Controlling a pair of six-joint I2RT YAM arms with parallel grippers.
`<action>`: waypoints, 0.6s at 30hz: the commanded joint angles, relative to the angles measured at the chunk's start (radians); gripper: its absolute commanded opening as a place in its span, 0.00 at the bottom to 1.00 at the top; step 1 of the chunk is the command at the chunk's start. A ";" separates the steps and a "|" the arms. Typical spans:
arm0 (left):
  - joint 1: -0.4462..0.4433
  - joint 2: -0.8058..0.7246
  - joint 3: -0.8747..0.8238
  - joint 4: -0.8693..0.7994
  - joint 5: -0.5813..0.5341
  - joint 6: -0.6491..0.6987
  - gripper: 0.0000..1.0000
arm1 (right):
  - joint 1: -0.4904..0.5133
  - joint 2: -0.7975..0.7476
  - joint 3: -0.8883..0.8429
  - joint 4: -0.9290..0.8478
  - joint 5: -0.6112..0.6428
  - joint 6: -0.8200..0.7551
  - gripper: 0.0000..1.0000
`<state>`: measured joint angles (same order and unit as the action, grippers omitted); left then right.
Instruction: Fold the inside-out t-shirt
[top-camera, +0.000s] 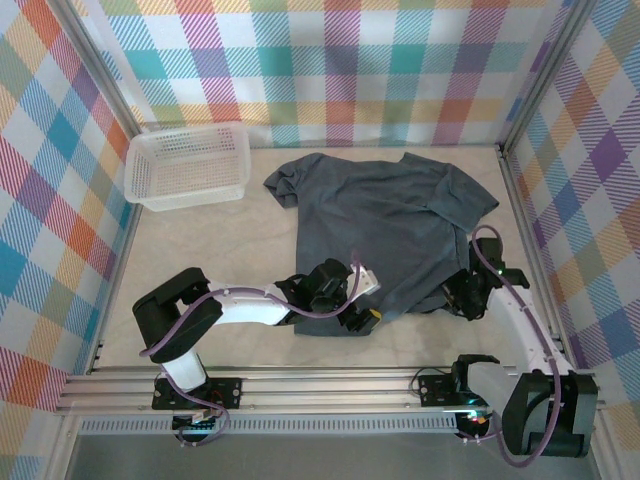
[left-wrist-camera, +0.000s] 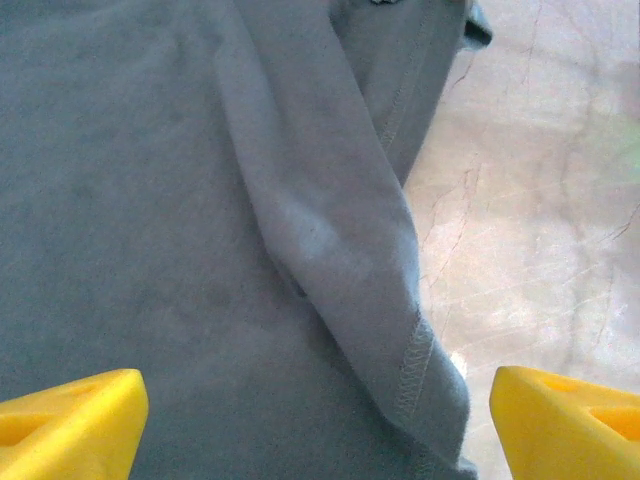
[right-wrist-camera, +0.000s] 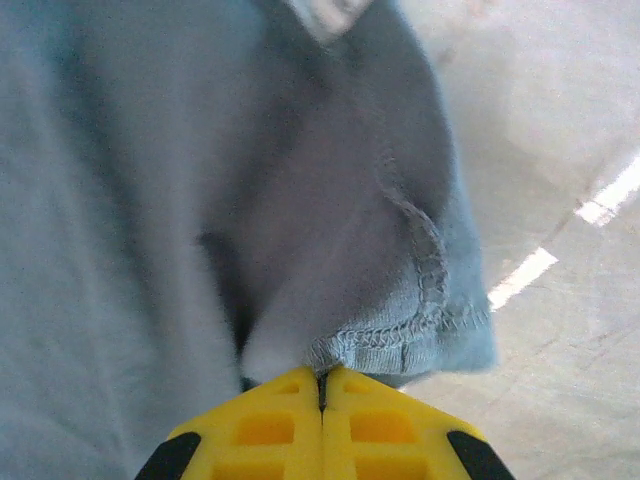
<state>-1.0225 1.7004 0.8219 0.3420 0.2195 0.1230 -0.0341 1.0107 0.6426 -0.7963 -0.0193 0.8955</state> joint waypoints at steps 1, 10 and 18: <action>-0.005 0.002 0.075 0.009 0.059 0.010 0.90 | -0.008 -0.008 0.070 -0.051 -0.070 -0.110 0.00; -0.029 0.248 0.383 0.060 0.135 0.001 1.00 | -0.010 0.055 0.203 -0.105 -0.146 -0.148 0.00; -0.069 0.436 0.522 0.155 0.015 -0.068 1.00 | -0.026 0.027 0.276 -0.159 -0.132 -0.021 0.00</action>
<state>-1.0702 2.1132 1.2991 0.4480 0.2787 0.0814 -0.0486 1.0611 0.8795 -0.9031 -0.1505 0.8165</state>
